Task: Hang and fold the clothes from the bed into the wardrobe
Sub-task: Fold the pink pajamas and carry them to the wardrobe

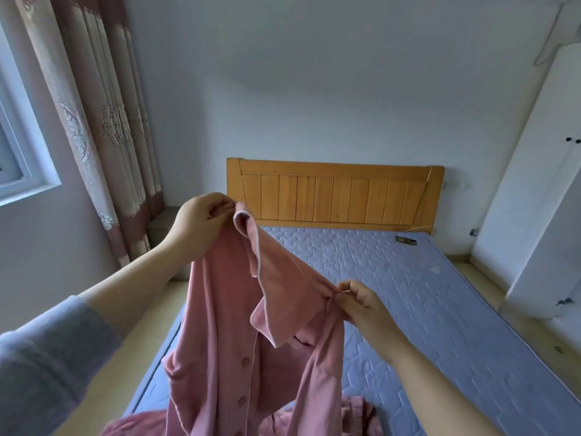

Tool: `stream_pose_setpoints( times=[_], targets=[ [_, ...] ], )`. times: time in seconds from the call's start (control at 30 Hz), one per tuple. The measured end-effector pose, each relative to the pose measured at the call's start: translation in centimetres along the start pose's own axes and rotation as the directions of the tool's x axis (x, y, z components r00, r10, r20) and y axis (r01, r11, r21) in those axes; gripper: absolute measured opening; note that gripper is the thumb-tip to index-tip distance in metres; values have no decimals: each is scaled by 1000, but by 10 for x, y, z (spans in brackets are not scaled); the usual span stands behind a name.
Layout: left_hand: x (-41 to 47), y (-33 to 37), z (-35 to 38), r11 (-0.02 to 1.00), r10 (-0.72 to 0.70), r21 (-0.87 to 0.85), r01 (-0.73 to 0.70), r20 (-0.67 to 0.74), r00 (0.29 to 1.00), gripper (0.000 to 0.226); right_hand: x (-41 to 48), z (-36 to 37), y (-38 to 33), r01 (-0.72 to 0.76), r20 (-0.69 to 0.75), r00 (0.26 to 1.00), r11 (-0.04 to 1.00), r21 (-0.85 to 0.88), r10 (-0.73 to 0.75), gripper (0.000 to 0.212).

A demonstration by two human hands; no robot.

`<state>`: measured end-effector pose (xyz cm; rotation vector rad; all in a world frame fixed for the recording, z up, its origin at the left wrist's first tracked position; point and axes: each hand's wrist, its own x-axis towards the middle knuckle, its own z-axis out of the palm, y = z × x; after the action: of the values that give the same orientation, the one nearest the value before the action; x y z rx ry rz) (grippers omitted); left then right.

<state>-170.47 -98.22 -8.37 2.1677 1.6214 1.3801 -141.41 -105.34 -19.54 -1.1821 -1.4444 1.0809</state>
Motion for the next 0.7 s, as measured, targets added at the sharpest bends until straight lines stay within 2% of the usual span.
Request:
stream_pose_setpoints(
  times=[0.1,0.2,0.27,0.37,0.43,0.5,0.53,0.63,0.7],
  targets=[
    [-1,0,1,1000,11,6,-11,-3,1000,5,3,8,2,10,-114,993,996,-85,-20,12],
    [-2,-1,1,1000,-2,3,2,-2,1000,5,2,16,-1,123,-163,977,989,-76,-135,9],
    [-4,0,1,1000,-5,23,6,-5,1000,15,-2,19,-7,207,-103,972,978,-31,-209,11],
    [-5,2,0,998,-47,43,48,-21,999,33,-7,12,-19,246,36,968,968,46,-247,30],
    [-6,4,-2,996,-80,24,80,-17,997,30,-10,2,-27,231,116,966,973,28,-233,33],
    [-9,9,-1,996,-87,7,87,6,996,19,-13,-8,-34,258,122,962,962,-92,-246,33],
    [-9,11,0,996,-85,8,85,4,996,20,-14,-13,-36,289,104,956,940,-180,-274,32],
    [-11,17,6,996,-82,21,83,-24,996,37,-18,-24,-43,419,65,896,786,-455,-440,25],
    [-12,21,7,996,-77,39,78,-15,997,29,-21,-32,-43,484,62,834,674,-559,-548,22]
  ],
)
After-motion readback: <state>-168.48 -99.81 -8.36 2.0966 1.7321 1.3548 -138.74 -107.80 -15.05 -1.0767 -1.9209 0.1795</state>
